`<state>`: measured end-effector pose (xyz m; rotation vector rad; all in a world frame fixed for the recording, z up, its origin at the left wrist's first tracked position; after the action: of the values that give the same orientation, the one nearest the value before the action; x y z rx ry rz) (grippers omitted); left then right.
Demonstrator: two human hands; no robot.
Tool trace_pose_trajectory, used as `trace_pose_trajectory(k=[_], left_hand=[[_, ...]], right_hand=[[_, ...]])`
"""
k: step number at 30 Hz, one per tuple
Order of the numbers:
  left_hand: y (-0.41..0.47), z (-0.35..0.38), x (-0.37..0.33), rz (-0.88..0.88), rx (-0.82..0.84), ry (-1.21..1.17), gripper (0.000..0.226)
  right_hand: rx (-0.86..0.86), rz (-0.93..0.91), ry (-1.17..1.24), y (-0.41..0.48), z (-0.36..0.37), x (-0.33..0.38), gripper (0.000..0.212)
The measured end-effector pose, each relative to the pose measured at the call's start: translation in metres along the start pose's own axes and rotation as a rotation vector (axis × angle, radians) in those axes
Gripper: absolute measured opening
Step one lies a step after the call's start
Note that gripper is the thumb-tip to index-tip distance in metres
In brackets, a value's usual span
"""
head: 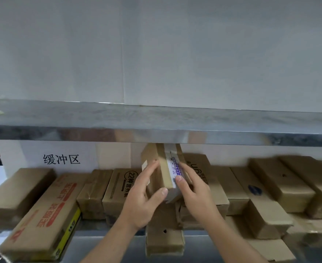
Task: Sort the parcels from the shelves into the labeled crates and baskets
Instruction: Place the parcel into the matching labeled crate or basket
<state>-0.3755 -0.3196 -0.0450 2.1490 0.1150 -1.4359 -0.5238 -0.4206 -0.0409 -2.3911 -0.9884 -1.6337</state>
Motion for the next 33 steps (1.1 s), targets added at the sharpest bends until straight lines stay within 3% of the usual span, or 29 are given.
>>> trace_pose_trajectory(k=[3,7,9,11,13,15,19,21,23,27,33], left_hand=[[-0.015,0.002,-0.019,-0.078,-0.137,-0.169,0.043],[-0.036,-0.008,-0.019,-0.167,-0.369,0.163,0.046],[-0.051,-0.01,-0.015,-0.294,-0.352,0.192,0.062],[-0.068,-0.01,-0.014,-0.421,-0.324,-0.019,0.073],[-0.085,-0.012,-0.014,-0.429,-0.37,-0.172,0.072],[-0.1,-0.017,-0.01,-0.423,-0.472,-0.114,0.076],[-0.119,-0.029,-0.019,-0.445,-0.503,0.005,0.091],[-0.126,-0.036,-0.024,-0.423,-0.514,-0.003,0.086],[-0.136,-0.047,-0.029,-0.4,-0.577,-0.058,0.074],[-0.158,-0.072,-0.039,-0.365,-0.59,-0.156,0.034],[-0.188,-0.117,-0.039,-0.387,-0.717,-0.169,0.036]], right_hand=[[0.054,0.06,0.275,-0.01,-0.008,0.009,0.043],[0.105,0.152,0.543,-0.029,-0.007,0.013,0.039],[0.143,0.172,0.608,-0.039,-0.002,0.014,0.038],[0.162,0.208,0.676,-0.047,0.006,0.013,0.036],[0.2,0.212,0.693,-0.053,0.015,0.014,0.035],[0.242,0.183,0.644,-0.058,0.024,0.016,0.029],[0.299,0.132,0.64,-0.073,0.043,0.027,0.056],[0.338,0.093,0.644,-0.08,0.054,0.033,0.064],[0.378,0.111,0.7,-0.085,0.065,0.038,0.058],[0.419,0.163,0.744,-0.086,0.085,0.046,0.058],[0.511,0.358,1.045,-0.085,0.134,0.067,0.054]])
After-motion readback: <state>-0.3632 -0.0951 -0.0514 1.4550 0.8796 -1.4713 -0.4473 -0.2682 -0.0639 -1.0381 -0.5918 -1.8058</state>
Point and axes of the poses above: each hand's wrist, its own y-axis towards the middle knuckle, its own z-axis out of the palm, x = y × z, the point moved 2 cm from there along y, towards the middle knuckle, and after that the axes turned 4 degrees about -z, right-handed, at the moved point
